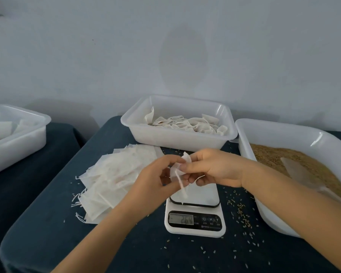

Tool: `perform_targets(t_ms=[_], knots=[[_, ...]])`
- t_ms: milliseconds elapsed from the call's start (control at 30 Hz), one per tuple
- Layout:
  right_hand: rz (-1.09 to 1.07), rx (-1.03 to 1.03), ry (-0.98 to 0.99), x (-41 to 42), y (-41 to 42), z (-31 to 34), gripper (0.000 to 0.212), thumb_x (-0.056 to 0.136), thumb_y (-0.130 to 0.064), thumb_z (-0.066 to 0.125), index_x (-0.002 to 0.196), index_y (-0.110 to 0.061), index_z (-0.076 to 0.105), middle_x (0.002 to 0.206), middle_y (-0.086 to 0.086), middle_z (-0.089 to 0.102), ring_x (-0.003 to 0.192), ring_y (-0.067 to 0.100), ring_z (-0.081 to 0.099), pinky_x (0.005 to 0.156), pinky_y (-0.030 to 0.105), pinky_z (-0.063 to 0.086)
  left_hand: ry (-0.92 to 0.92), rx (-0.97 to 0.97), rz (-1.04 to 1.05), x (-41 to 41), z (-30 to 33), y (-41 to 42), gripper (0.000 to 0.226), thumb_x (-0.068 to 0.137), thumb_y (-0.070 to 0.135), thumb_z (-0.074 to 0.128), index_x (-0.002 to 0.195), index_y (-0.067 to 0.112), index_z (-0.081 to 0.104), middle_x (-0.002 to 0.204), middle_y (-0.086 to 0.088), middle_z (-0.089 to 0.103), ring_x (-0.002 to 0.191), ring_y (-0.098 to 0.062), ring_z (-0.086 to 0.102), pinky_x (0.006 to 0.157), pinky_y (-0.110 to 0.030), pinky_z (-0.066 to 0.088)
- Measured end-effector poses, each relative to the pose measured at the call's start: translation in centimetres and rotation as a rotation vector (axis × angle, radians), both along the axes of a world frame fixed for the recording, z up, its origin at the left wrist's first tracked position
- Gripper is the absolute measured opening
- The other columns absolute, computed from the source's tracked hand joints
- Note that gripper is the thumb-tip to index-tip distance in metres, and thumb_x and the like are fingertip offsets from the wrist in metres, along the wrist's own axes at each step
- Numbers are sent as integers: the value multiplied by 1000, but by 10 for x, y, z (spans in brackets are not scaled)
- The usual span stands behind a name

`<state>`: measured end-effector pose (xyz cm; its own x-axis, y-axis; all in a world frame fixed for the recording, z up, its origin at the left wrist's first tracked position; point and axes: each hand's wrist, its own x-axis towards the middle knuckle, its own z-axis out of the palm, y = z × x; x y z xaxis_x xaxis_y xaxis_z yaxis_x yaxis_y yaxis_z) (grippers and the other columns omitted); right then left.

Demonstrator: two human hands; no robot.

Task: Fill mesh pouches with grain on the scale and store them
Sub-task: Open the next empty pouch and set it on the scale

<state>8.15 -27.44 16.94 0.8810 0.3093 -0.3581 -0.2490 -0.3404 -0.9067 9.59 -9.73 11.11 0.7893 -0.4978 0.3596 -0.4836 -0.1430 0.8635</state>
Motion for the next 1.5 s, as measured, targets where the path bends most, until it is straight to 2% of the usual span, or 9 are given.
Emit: perform_targets(t_ms=[133,300,400,533,667,900,1067,1233,1500], knots=[[47,-36,42,0,-13,1,9,92,-19,59,89,-16,67,75,-5,66,65,3,59,60,16,46,95,-59,-82,-1,-4,0,31,75,48,71,105,41,61,98,16,68,90,-5,64,76,-17,49],[116,-251,-34,0,-16,5,11,92,-25,60,88,-18,68,70,-10,66,65,2,59,61,16,45,-55,94,-202,1,2,3,40,90,5,48,114,37,56,98,3,68,89,-20,63,76,-37,52],[167,-334,-89,-2,-16,7,16,94,-32,55,89,-21,66,76,-12,65,67,-1,60,63,16,45,-100,207,-253,6,6,5,37,86,2,53,109,31,56,102,11,65,95,-15,63,81,-42,52],[199,-419,-90,-4,-15,7,17,95,-31,54,95,-19,65,88,-5,62,71,1,58,67,19,44,-396,390,-221,9,12,-2,11,86,23,58,95,30,54,86,17,61,81,0,56,65,-12,45],[172,-572,-137,-2,-16,6,19,93,-31,54,90,-15,65,83,-6,63,70,1,60,65,18,44,-690,578,-150,15,14,-7,8,88,25,62,89,17,60,85,6,58,68,-6,43,57,-29,43],[17,-576,-217,-1,-20,5,16,90,-18,59,75,-15,57,74,-3,66,72,9,71,60,16,54,-1092,568,-104,11,16,-15,13,83,16,56,72,10,60,95,-9,58,68,-23,53,53,-28,45],[-18,-527,-224,-3,-24,6,10,87,-11,65,83,-16,57,73,0,70,63,9,71,51,14,49,-1087,566,-224,13,16,-15,11,78,5,67,74,8,58,63,-4,54,52,-23,45,42,-34,44],[-2,-549,-261,-3,-25,7,12,85,-12,68,83,-19,59,68,-5,68,55,3,67,45,10,43,-971,588,-180,13,16,-19,47,75,1,69,108,21,42,91,-6,60,52,-24,50,38,-31,44],[24,-591,-243,-7,-30,4,11,83,-9,67,84,-18,60,68,-3,67,51,1,64,46,9,43,-902,631,-74,10,17,-31,28,67,19,81,83,11,60,99,-14,58,57,-27,59,37,-30,44]])
